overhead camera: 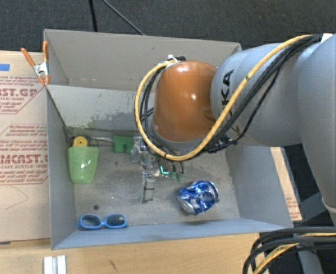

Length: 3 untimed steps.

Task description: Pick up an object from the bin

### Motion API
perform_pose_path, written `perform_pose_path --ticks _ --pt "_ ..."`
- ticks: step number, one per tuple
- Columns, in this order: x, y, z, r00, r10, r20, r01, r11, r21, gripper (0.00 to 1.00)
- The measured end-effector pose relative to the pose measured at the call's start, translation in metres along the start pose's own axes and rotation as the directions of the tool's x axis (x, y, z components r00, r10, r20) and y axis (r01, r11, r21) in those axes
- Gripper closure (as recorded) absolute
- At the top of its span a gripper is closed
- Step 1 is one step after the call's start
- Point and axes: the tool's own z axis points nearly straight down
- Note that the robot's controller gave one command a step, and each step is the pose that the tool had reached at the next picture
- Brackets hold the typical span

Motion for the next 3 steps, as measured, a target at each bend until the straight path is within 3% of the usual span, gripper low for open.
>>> perform_pose_path --ticks 1,2,3 --pt "0.024 0.072 0.095 1.000 -0.024 -0.001 0.024 1.000 -0.001 0.00" --pt "0.033 0.094 0.110 0.917 -0.398 0.014 0.398 0.917 0.005 0.00" --pt "0.033 0.107 0.111 0.762 -0.647 0.015 0.647 0.762 0.005 0.00"
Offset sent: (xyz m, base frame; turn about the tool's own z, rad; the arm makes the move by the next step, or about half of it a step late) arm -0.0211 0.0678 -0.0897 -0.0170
